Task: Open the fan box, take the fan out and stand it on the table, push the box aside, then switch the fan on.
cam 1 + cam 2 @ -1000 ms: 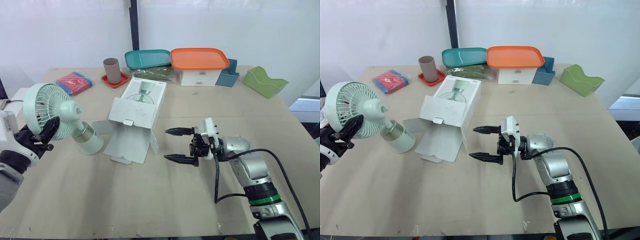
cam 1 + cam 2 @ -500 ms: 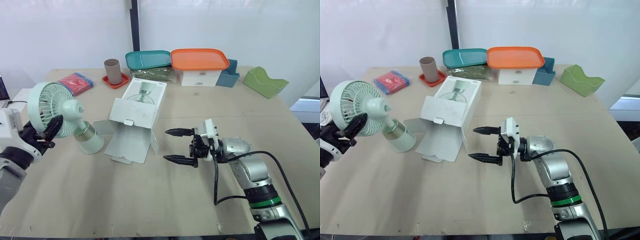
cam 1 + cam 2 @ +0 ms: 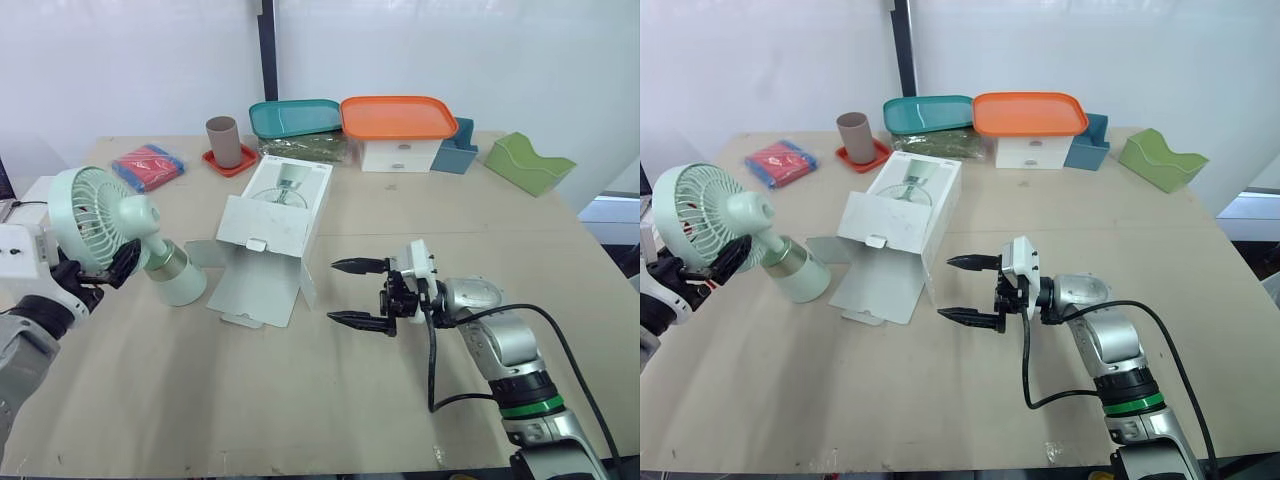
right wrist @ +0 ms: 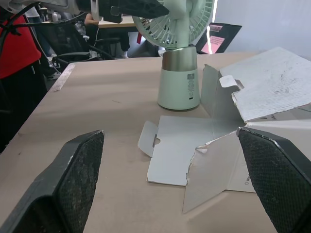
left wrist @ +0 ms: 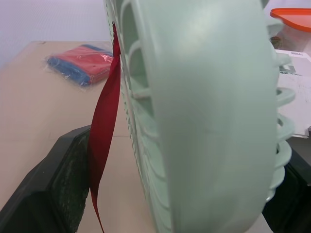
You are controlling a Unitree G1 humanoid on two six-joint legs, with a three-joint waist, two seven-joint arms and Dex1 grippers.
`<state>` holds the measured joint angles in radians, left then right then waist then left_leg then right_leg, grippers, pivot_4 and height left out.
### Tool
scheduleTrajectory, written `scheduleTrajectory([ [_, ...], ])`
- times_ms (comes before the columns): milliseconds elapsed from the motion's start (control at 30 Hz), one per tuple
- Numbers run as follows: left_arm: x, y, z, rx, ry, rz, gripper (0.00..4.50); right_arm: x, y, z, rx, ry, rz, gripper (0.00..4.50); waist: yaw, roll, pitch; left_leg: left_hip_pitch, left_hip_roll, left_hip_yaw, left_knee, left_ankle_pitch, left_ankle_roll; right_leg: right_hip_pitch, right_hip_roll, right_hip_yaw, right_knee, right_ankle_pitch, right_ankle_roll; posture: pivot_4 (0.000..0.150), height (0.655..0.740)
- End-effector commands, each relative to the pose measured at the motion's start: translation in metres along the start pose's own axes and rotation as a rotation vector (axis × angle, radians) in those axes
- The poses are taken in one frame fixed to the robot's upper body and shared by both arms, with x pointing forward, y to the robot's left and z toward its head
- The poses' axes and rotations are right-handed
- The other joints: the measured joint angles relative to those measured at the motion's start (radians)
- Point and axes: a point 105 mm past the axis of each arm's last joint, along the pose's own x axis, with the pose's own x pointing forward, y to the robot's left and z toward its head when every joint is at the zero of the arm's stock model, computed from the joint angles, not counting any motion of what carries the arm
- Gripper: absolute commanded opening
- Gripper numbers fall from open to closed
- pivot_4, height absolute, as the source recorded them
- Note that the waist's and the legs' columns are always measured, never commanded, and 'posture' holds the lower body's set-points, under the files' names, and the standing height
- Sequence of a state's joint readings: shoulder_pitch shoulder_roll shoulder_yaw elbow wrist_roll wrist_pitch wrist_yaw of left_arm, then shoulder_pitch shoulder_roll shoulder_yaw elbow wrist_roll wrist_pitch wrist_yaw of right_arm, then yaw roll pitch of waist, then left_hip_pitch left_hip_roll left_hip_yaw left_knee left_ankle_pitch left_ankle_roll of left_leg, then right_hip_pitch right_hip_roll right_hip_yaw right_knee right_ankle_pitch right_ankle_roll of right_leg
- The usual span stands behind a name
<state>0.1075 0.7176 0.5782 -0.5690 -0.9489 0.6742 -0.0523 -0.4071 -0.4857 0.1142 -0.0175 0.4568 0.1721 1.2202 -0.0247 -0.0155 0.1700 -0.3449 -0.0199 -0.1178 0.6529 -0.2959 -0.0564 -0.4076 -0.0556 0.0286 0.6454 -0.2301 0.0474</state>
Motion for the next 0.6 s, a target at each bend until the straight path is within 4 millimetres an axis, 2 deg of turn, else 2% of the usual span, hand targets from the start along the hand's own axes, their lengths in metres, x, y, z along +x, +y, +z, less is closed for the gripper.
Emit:
scheduleTrajectory([
  [33,0.0,-0.004,0.018,0.051,-0.07,-0.029,4.46,0.001,0.0,0.009,-0.048,-0.012,0.012,4.5,0.0,0.0,0.0,0.0,0.0,0.0,0.0,0.0,0.0,0.0,0.0,0.0,0.0,0.0,0.0,0.15,0.74],
  [367,0.004,-0.009,0.03,0.058,-0.157,-0.02,4.46,0.003,0.001,0.008,-0.045,-0.015,0.012,4.5,0.0,0.0,0.0,0.0,0.0,0.0,0.0,0.0,0.0,0.0,0.0,0.0,0.0,0.0,0.0,0.15,0.74],
  [600,0.004,-0.013,0.02,0.044,-0.127,-0.026,4.46,0.002,0.001,0.009,-0.048,-0.014,0.005,4.5,0.0,0.0,0.0,0.0,0.0,0.0,0.0,0.0,0.0,0.0,0.0,0.0,0.0,0.0,0.0,0.15,0.74],
])
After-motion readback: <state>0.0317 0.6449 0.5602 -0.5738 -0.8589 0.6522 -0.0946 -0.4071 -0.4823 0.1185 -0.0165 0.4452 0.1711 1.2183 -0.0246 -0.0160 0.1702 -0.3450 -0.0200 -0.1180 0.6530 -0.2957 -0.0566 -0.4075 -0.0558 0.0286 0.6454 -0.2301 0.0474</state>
